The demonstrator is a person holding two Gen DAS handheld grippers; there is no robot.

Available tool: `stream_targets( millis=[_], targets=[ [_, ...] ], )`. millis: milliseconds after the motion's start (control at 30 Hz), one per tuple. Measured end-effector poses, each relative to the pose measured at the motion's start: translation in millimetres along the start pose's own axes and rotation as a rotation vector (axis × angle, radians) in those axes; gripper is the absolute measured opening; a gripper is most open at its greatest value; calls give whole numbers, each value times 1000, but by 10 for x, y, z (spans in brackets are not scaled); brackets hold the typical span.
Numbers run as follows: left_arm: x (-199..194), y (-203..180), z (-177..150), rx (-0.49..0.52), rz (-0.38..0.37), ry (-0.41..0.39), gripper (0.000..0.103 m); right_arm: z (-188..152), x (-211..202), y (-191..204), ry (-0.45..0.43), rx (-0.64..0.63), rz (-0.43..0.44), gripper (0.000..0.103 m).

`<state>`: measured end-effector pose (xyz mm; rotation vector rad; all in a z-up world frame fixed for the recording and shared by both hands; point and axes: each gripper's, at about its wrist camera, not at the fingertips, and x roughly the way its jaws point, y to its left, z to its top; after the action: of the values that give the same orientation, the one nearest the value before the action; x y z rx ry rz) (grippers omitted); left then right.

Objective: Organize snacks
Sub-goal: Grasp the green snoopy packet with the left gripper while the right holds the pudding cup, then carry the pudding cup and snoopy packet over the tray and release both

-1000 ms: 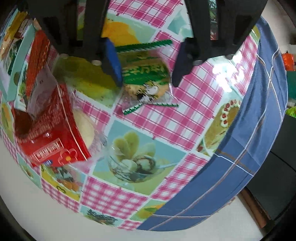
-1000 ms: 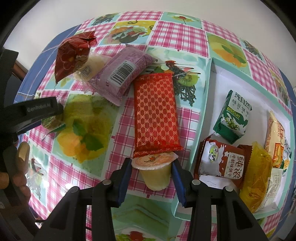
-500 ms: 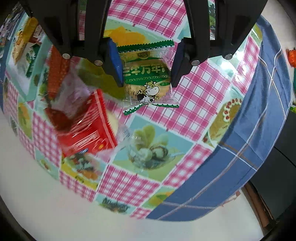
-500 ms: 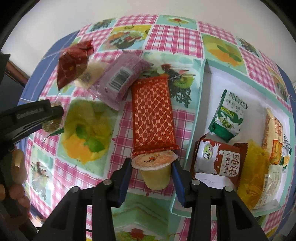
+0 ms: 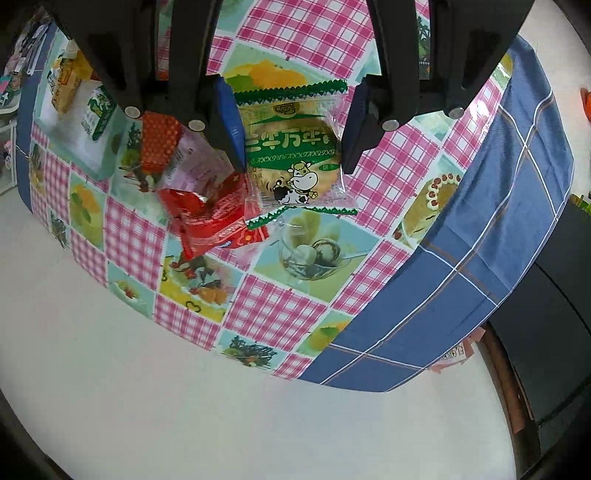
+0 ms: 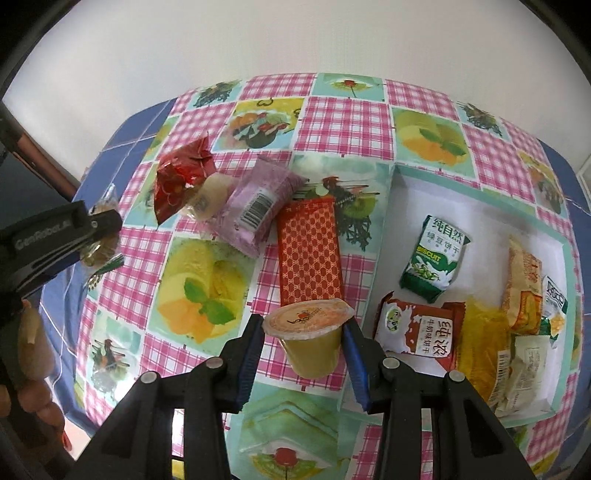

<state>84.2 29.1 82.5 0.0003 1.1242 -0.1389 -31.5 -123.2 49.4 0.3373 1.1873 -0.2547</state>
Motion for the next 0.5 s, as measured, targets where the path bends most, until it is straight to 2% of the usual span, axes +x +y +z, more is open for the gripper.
stream_targets(
  millis=[233, 500],
  targets=[
    [-81, -271, -83, 46, -22, -9, 51, 51, 0, -334, -1, 67, -18, 45],
    [-181, -810, -296, 131, -82, 2, 52, 54, -119, -859, -17, 166, -46, 45]
  ],
)
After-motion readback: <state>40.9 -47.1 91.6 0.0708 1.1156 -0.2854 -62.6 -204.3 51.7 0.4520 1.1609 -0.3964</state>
